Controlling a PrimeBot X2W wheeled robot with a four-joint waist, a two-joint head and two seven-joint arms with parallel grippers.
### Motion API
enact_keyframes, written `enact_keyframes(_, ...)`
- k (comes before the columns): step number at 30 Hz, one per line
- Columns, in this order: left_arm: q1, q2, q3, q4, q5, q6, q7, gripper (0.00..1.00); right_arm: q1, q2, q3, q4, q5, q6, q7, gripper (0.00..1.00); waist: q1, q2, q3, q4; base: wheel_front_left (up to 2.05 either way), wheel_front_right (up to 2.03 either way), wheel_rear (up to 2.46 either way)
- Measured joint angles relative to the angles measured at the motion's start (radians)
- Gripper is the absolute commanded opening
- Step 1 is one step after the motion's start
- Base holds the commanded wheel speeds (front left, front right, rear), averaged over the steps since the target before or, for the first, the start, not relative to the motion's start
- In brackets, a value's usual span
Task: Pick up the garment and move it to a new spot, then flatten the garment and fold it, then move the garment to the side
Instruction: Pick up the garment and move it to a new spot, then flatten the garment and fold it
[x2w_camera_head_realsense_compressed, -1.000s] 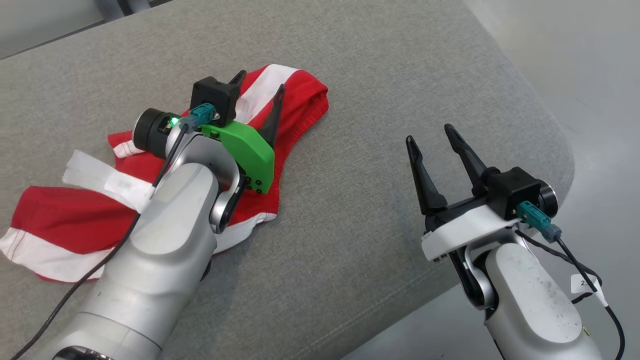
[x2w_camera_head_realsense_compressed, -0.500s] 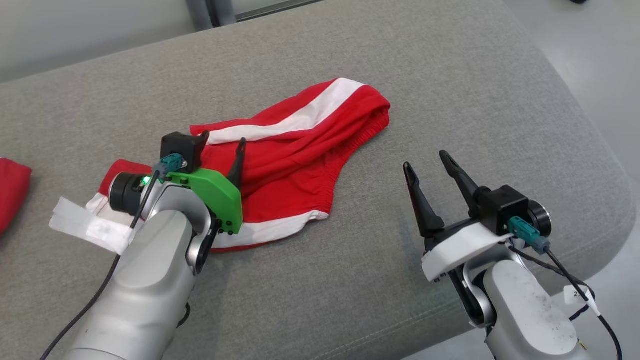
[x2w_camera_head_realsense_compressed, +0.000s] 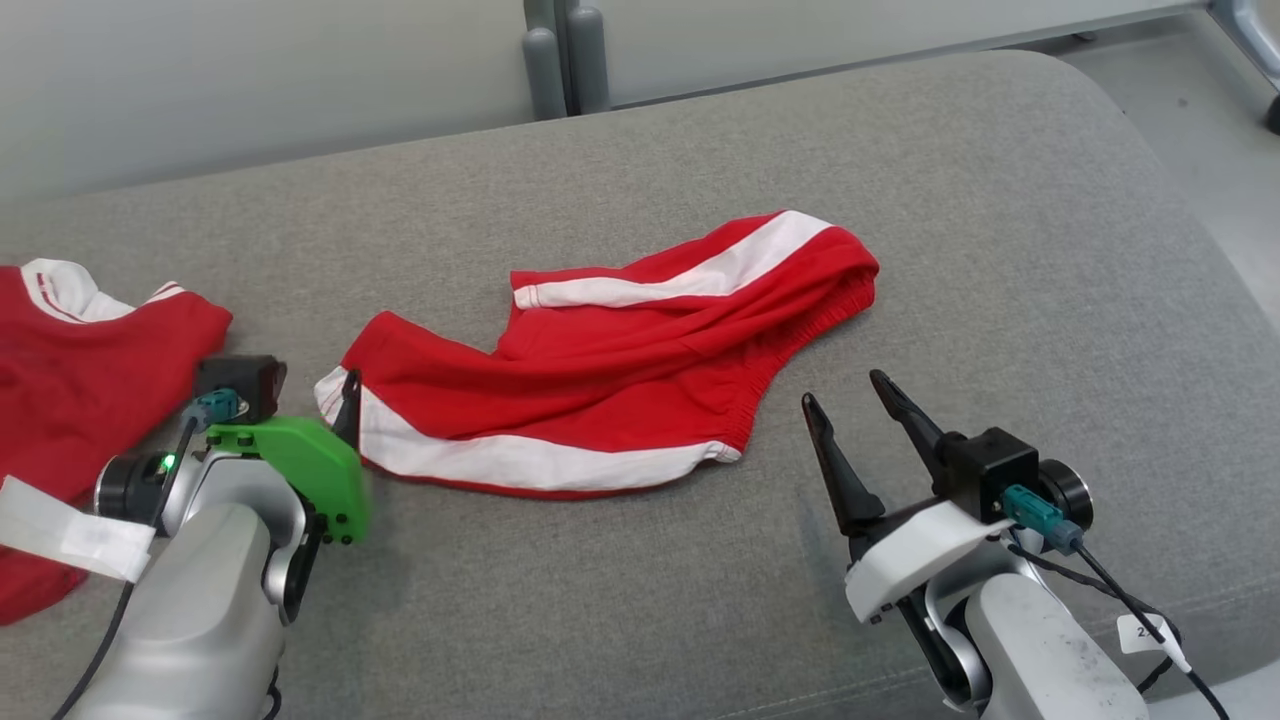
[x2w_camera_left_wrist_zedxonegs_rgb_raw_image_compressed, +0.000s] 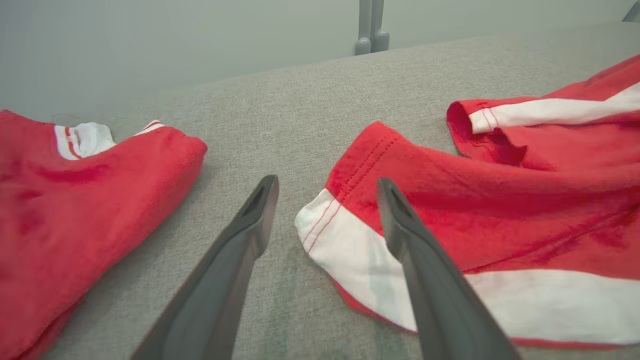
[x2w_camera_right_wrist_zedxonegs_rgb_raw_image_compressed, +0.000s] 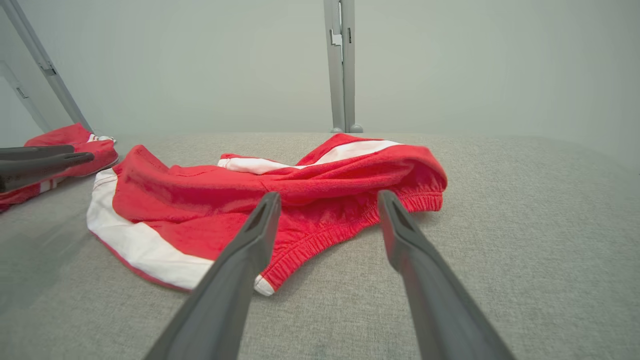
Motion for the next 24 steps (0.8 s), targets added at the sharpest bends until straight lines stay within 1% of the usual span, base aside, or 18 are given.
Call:
enact_keyframes(2,0.01,0.011,0.0,0.009,-0.001,-0.003,0.009,1.0,0.0,0.0,0.004,0.002,-0.003,0.004,0.0,1.0,0.0,0.0,-0.011,0.011,0.0,0.0,0.0)
enact_keyframes(5,0.019,0.024,-0.003,0.012,-0.001,-0.023,0.022,1.0,0.0,0.0,0.014,0.006,-0.006,0.013,0.0,1.0,0.0,0.0,-0.022,0.02,0.0,0.0,0.0)
enact_keyframes(7,0.022,0.025,-0.006,0.014,-0.001,-0.036,0.026,1.0,0.0,0.0,0.02,0.006,-0.012,0.014,0.0,1.0,0.0,0.0,-0.023,0.019,0.0,0.0,0.0)
enact_keyframes(9,0.022,0.025,-0.008,0.014,-0.003,-0.037,0.03,1.0,0.0,0.0,0.021,0.006,-0.012,0.016,0.0,1.0,0.0,0.0,-0.022,0.017,0.0,0.0,0.0)
enact_keyframes(14,0.022,0.026,-0.014,0.014,-0.007,-0.053,0.035,1.0,0.0,-0.004,0.024,0.006,-0.03,0.022,0.0,1.0,0.0,0.0,-0.009,0.004,0.0,0.0,0.0)
enact_keyframes(18,0.022,0.03,-0.013,0.017,-0.007,-0.054,0.043,1.0,-0.001,-0.008,0.024,0.005,-0.032,0.025,0.0,1.0,0.0,0.0,0.007,-0.008,0.0,0.0,0.0)
enact_keyframes(24,0.01,0.063,-0.016,0.03,-0.006,-0.063,0.052,1.0,-0.003,-0.009,0.025,0.0,-0.039,0.03,0.0,1.0,0.0,0.0,0.037,-0.03,0.0,0.0,0.0)
